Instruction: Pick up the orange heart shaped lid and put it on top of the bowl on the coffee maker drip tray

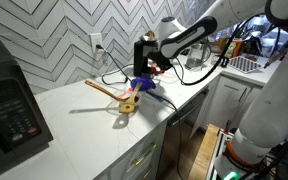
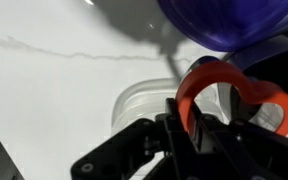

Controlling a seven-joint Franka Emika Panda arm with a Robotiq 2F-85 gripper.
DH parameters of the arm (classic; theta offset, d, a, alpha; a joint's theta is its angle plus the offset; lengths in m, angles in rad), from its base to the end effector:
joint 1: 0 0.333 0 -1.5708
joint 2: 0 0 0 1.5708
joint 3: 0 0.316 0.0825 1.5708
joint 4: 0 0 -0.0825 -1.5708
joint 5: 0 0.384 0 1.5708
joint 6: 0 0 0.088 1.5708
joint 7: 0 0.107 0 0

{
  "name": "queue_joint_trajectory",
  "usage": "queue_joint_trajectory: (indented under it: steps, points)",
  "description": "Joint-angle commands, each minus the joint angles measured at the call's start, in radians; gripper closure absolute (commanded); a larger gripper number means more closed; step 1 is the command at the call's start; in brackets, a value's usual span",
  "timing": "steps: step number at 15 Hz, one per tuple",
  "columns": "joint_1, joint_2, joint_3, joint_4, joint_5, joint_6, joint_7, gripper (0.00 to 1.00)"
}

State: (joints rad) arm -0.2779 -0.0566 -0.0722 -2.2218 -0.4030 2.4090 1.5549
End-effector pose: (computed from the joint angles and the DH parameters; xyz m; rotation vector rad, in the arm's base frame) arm 0.5066 -0.1879 0.4242 2.0366 -2.1757 0.5548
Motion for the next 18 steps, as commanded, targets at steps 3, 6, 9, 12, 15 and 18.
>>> queue_joint_trajectory:
  steps: [3,6,9,12,15,18]
  points:
    - [0.05,0.099,-0.039,0.1,-0.005,0.017,0.051,0.97]
    - [0.061,0.129,-0.062,0.146,-0.005,0.016,0.075,0.97]
    - [0.075,0.156,-0.078,0.175,-0.027,0.015,0.035,0.97]
    - [0.103,0.168,-0.082,0.177,-0.115,-0.012,-0.021,0.97]
    - [0.125,0.16,-0.106,0.176,-0.292,0.033,0.093,0.97]
    - [0.137,0.158,-0.109,0.177,-0.439,0.039,0.185,0.97]
